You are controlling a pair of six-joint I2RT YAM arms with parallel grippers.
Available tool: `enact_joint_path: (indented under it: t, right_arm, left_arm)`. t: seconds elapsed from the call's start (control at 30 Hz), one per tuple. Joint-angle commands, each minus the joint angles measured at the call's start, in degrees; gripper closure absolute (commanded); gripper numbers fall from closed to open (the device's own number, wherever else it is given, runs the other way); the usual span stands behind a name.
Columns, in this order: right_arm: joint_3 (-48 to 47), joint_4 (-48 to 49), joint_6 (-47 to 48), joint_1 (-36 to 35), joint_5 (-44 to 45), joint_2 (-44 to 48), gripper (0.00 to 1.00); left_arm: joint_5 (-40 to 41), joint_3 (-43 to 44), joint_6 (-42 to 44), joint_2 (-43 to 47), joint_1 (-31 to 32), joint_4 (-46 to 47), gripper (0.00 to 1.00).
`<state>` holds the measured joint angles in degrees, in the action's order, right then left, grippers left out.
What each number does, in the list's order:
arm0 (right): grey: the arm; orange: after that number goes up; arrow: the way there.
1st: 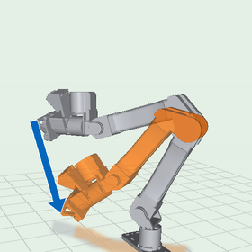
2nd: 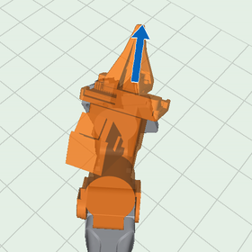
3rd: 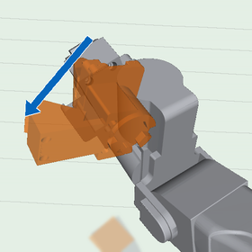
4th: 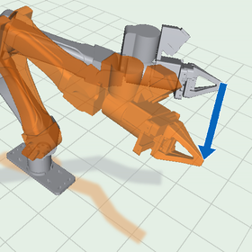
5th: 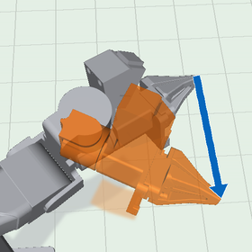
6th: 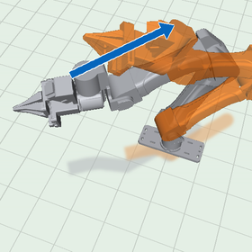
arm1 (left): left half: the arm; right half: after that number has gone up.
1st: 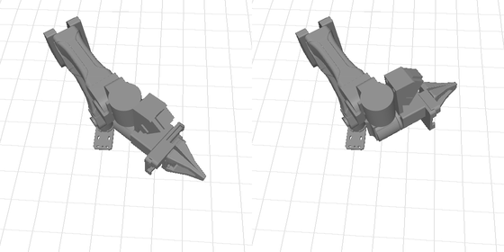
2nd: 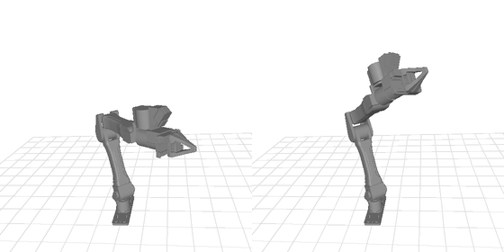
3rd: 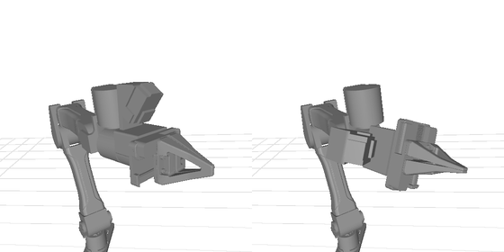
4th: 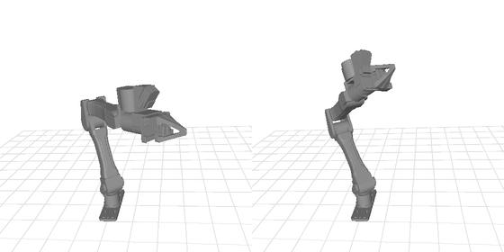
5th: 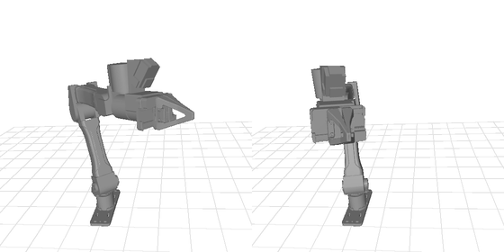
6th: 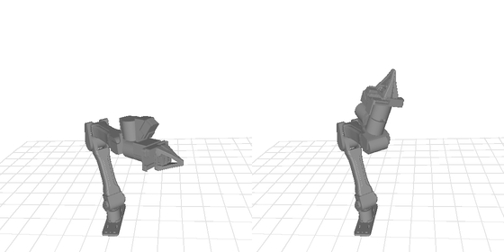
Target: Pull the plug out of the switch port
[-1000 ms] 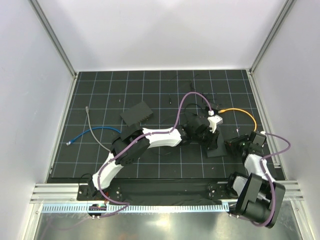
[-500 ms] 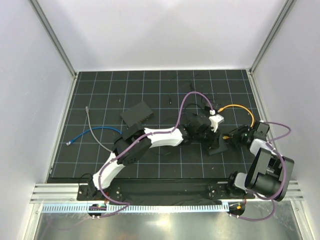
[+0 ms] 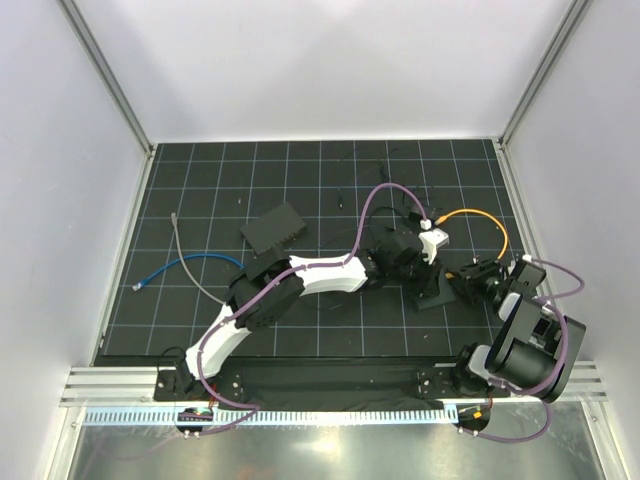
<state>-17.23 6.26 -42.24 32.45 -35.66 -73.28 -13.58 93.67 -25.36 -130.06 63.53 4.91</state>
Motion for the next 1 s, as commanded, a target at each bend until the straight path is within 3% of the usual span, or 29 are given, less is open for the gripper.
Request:
enact_joint_path:
  t: [0.0, 0.97]
  right_arm:
    - [3.2, 3.0, -1.5, 1.2, -1.2, -0.8, 0.54]
    - [4.2, 0.2, -0.1, 2.2, -0.4, -4.5, 0.67]
  left_arm:
    - [-0.9, 1.4, -0.2, -0.8, 0.3, 0.3, 0.58]
    - [-1.4, 1.6, -0.1, -1.0, 0.2, 0.1, 0.58]
